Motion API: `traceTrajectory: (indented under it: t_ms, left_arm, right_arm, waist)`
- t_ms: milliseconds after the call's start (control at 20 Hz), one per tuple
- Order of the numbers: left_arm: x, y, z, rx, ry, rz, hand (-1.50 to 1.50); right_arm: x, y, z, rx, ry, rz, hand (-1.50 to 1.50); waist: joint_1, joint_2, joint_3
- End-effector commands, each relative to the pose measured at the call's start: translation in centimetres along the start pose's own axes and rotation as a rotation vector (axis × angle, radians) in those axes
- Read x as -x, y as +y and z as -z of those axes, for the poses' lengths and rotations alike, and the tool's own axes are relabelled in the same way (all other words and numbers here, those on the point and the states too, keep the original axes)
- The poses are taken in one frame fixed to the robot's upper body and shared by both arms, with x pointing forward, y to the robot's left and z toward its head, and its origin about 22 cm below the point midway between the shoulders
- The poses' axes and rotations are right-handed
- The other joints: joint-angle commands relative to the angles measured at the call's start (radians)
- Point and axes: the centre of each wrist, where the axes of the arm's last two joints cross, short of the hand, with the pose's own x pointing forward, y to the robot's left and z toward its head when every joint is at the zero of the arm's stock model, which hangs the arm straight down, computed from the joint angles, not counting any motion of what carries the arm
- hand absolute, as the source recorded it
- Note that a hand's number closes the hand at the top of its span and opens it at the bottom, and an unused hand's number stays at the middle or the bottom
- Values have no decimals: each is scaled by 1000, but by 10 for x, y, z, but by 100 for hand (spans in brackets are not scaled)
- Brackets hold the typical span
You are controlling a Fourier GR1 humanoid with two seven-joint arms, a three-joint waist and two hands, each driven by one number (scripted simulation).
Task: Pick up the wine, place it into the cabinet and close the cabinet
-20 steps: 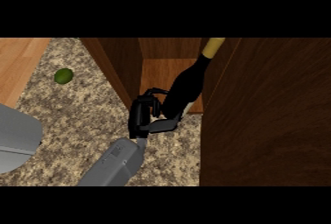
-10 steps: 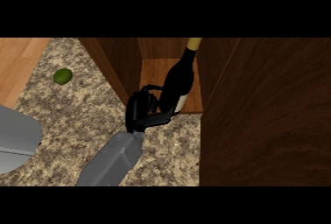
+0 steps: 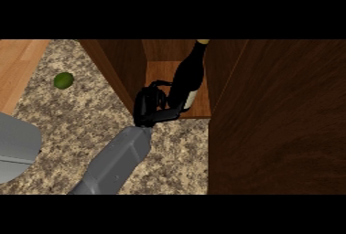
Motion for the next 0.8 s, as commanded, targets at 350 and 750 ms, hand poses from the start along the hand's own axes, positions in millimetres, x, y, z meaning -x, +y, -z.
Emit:
traceTrajectory:
  t_ms: [350,750]
  left_arm:
    - [-25,-17,40,-6,-15,-40,150]
    - [-17,-1,43,-54,44,32,150]
  right_arm:
    - [0,-8,-3,-7,-1,-14,-150]
    - [7,-9,8,-21,-13,8,-150]
  waist:
    - [-6,1,0]
    - [-12,5,0]
